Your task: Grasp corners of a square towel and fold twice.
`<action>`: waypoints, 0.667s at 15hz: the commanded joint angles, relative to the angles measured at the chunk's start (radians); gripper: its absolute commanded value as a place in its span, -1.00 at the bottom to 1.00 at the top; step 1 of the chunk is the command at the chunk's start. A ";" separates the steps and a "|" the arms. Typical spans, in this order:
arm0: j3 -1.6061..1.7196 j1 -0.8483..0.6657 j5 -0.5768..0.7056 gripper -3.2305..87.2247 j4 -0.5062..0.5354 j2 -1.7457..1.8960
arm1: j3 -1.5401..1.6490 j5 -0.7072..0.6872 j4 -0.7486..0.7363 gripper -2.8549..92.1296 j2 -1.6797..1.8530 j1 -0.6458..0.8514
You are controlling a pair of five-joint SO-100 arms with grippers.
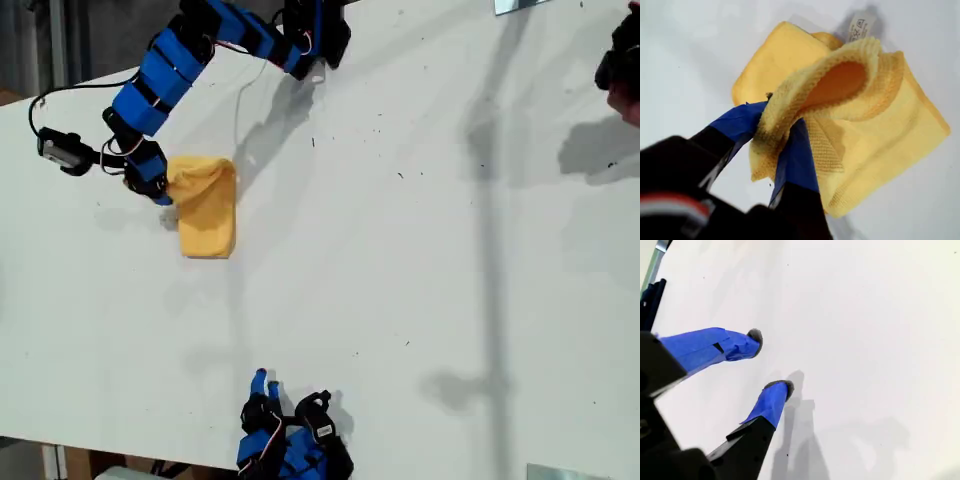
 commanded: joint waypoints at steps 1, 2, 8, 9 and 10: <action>0.002 -0.012 0.011 -0.62 -0.009 0.003 | -0.156 -0.037 -0.040 -0.94 -0.083 -0.052; 0.002 -0.014 0.011 -0.62 -0.009 0.003 | -0.176 -0.037 -0.051 -0.94 -0.120 -0.067; 0.002 -0.014 0.015 -0.62 -0.009 0.003 | -0.304 -0.031 -0.097 -0.94 -0.305 -0.167; 0.002 -0.015 0.015 -0.62 -0.009 0.003 | -0.304 -0.034 -0.097 -0.94 -0.307 -0.167; 0.002 -0.015 0.015 -0.62 -0.009 0.003 | -0.298 -0.041 -0.092 -0.73 -0.305 -0.167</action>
